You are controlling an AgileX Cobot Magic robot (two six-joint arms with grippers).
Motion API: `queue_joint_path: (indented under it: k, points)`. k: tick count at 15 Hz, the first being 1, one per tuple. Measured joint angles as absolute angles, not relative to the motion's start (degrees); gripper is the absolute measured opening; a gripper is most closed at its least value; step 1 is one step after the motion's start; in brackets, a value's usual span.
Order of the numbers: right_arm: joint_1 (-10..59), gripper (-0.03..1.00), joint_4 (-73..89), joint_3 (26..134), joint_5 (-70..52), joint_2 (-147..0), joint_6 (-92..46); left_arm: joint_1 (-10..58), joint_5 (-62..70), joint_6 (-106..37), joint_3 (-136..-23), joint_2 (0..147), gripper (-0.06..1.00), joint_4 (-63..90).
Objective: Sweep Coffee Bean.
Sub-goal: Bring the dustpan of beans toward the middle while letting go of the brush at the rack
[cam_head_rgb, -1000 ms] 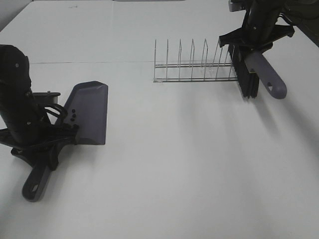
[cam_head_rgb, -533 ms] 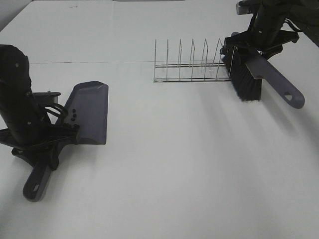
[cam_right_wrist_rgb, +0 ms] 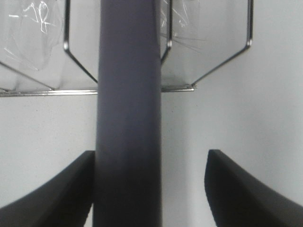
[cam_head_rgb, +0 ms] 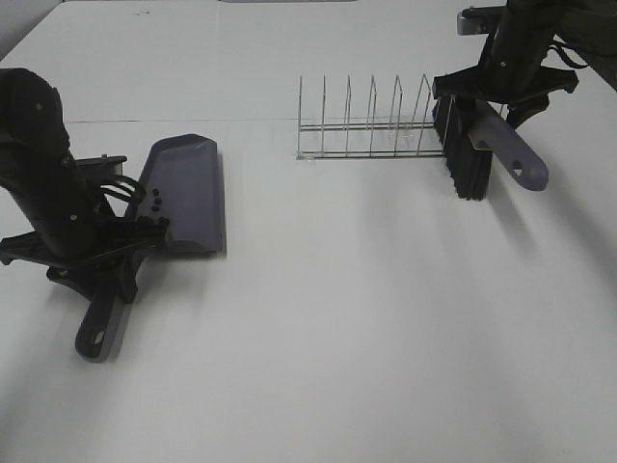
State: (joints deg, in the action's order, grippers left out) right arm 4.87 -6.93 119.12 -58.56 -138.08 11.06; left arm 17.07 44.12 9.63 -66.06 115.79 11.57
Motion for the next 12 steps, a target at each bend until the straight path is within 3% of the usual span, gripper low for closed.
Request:
queue_joint_path:
  k: [10, 12]
  points:
    - [4.87, 0.61, -6.93, 119.23, -61.31, -130.52, 10.94, 24.18, 43.66, 8.77, -67.49, 118.49, 0.26, 13.52]
    - [4.87, 0.61, -6.93, 119.23, -62.91, -128.57, 10.83, 24.52, 44.0, 8.82, -67.49, 118.49, 0.31, 13.58]
